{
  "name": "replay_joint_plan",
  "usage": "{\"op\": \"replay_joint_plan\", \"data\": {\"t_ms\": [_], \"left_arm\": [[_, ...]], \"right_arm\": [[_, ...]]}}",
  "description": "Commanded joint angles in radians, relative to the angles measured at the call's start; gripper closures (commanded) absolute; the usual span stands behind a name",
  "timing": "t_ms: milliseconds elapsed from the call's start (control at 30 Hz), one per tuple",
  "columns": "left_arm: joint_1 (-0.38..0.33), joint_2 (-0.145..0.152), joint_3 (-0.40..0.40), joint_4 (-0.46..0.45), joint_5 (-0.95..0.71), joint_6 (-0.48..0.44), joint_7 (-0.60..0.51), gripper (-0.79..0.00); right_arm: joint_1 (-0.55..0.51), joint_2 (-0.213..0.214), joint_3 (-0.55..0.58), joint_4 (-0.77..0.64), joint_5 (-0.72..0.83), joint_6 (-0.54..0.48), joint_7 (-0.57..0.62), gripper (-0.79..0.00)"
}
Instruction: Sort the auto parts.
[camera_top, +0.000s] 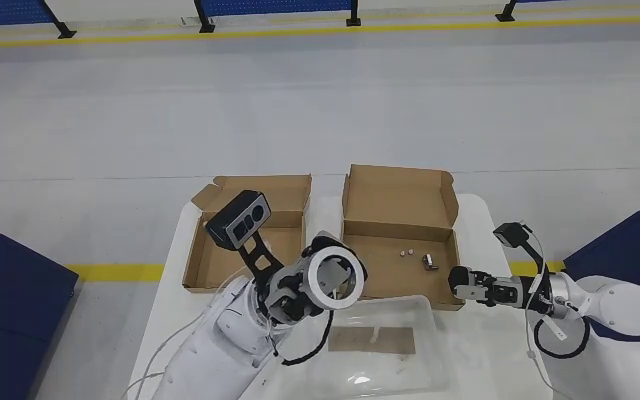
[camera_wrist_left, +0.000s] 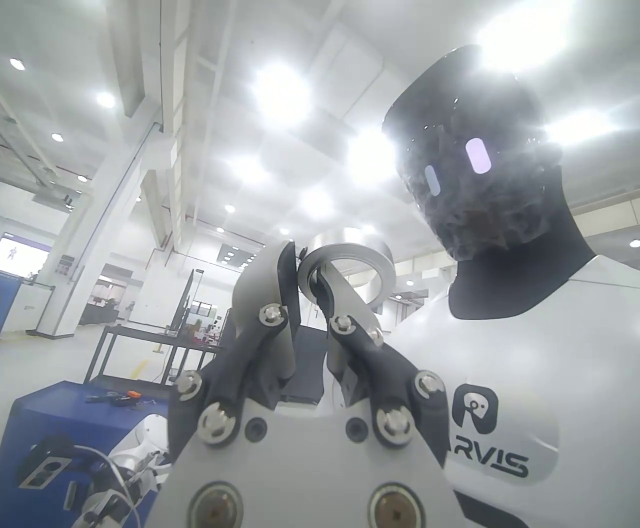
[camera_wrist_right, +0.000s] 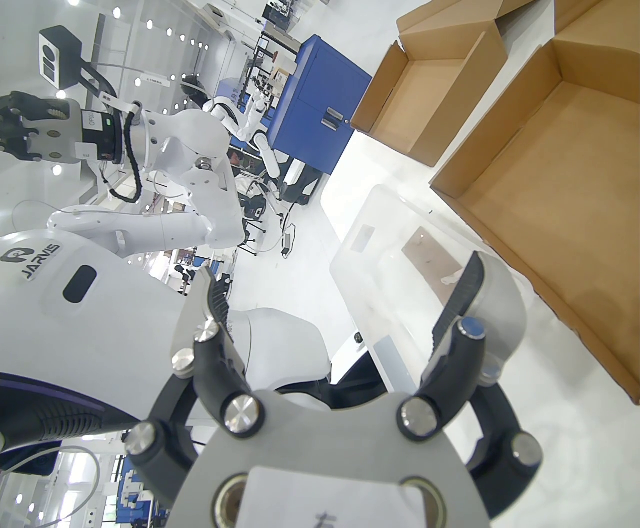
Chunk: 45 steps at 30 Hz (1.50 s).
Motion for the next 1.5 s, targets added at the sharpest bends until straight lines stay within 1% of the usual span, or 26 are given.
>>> {"op": "replay_joint_plan", "data": {"t_ms": [0,67,133,433,733,900,1000,1200,1467], "left_arm": [[0.000,0.000,0.000,0.000,0.000,0.000,0.000,0.000],[0.002,0.000,0.000,-0.002,-0.002,0.004,0.002,0.000],[0.012,-0.004,-0.002,-0.027,-0.027,0.014,0.029,0.000],[0.030,-0.023,-0.010,-0.070,-0.118,0.000,0.110,0.000],[0.037,-0.043,-0.016,-0.099,-0.224,0.000,0.130,0.000],[0.042,-0.047,-0.046,-0.068,-0.172,0.000,0.069,0.000],[0.048,-0.048,-0.067,-0.047,-0.111,0.003,0.041,0.000],[0.061,-0.055,-0.091,-0.043,-0.027,0.024,0.034,0.000],[0.063,-0.072,-0.055,-0.062,-0.115,0.000,0.095,0.000]], "right_arm": [[0.000,0.000,0.000,0.000,0.000,0.000,0.000,-0.785],[0.000,0.000,0.000,0.000,0.000,0.000,0.000,-0.785],[0.000,0.000,0.000,0.000,0.000,0.000,0.000,-0.785],[0.000,0.000,0.000,0.000,0.000,0.000,0.000,-0.785],[0.000,0.000,0.000,0.000,0.000,0.000,0.000,-0.785],[0.000,0.000,0.000,0.000,0.000,0.000,0.000,-0.785],[0.000,0.000,0.000,0.000,0.000,0.000,0.000,-0.785],[0.000,0.000,0.000,0.000,0.000,0.000,0.000,-0.785],[0.000,0.000,0.000,0.000,0.000,0.000,0.000,-0.785]]}}
